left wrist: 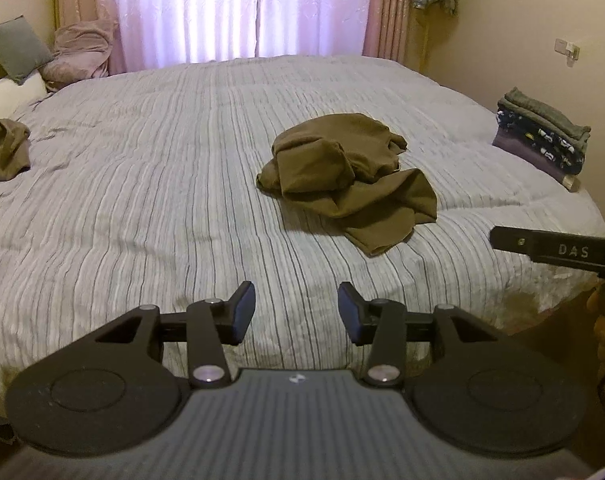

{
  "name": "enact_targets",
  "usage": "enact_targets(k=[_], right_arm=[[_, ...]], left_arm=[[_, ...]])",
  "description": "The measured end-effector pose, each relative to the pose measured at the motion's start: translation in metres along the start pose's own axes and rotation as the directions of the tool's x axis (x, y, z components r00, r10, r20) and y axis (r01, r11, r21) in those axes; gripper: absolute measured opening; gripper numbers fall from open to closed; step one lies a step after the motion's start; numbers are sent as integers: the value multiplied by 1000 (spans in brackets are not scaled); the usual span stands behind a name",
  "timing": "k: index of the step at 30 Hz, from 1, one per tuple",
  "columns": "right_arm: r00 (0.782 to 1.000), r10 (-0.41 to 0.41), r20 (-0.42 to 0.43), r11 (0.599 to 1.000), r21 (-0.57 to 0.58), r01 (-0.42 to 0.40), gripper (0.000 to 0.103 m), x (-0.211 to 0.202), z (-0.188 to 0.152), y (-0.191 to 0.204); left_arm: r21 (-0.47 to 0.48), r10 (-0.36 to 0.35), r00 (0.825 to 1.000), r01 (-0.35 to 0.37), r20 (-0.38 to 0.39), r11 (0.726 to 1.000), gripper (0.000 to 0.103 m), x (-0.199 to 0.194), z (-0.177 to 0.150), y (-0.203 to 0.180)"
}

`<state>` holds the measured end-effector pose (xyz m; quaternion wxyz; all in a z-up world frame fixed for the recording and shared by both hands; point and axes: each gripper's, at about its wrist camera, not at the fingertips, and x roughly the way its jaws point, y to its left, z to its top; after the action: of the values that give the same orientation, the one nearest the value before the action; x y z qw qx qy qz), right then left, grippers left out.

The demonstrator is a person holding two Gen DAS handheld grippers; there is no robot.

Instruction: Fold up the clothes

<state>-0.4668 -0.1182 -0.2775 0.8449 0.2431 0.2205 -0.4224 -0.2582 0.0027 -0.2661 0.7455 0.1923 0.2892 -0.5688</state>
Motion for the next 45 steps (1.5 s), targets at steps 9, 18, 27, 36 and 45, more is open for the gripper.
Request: enact_targets(k=[9,18,27,36,45], right_arm=[[994,-99,-45,994,39,100,79,44,12,-61],[986,-139,-89,987,70,145,79,101,35,-104],[985,-131,-108,987,80,140,79,146,56,-115],[999,-23,-37,998,-51,21,78,157,75,-101],[995,48,86,905,-425,-7,78,196,94,-51]], left_arm=[[72,-14,1000,16,-26,997,46,81,24,-13],[183,-29,997,16,68,983,65,172,79,-32],[145,-65,992,49,111,988,3,198,92,12],[-73,92,983,-82,159,994,3,105,90,167],[-7,132,990,-132,51,991,8,149,47,177]])
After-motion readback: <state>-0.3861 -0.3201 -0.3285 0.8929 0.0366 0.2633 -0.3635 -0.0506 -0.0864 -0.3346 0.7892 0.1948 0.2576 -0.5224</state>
